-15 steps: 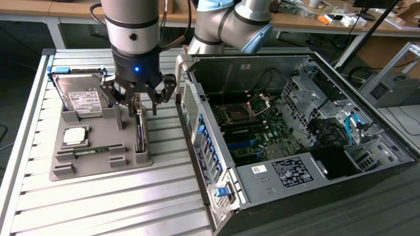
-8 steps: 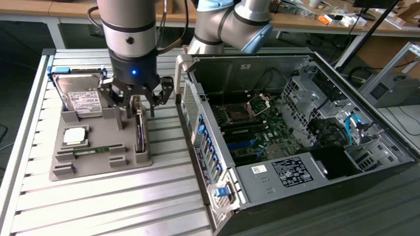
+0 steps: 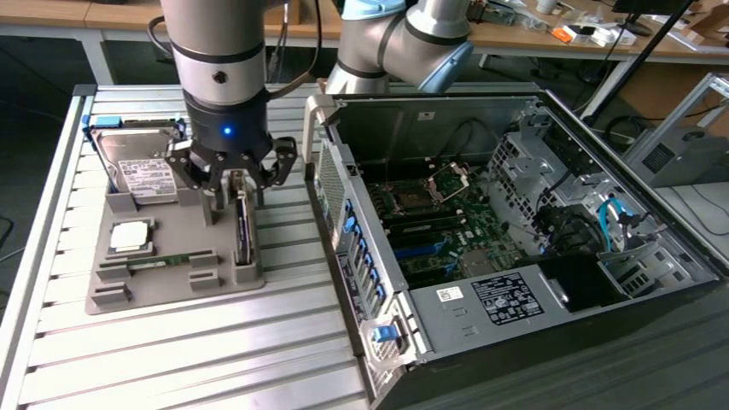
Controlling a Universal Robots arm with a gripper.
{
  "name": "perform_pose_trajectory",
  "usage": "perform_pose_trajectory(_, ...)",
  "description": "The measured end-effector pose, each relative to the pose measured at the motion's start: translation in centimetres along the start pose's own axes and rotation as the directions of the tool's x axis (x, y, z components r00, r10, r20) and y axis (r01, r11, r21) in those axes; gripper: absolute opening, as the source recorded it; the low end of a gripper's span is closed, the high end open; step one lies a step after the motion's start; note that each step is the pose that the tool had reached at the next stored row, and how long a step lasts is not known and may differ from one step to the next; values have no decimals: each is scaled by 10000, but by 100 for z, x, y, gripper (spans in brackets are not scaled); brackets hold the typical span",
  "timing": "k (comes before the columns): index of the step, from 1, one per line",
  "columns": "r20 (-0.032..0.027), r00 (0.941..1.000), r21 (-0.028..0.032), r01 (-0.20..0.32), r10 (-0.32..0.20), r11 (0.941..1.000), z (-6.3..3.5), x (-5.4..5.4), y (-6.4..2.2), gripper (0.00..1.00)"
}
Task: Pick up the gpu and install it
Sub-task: 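Pick up the gpu and move the gpu toward the slot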
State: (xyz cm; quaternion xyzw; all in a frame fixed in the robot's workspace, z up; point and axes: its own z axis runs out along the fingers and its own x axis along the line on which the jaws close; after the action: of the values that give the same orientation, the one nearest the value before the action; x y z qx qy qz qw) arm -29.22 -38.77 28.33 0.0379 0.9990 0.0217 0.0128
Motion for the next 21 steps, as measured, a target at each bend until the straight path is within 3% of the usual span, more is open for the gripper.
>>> perform_pose_trajectory(5,0,10000,0,0,0,10000,27,25,-3,54)
perform_pose_trajectory(10,0,10000,0,-2,2,10000,124,10,2,54)
perform_pose_trajectory(21,1,10000,2,-1,1,10000,238,-5,84,54)
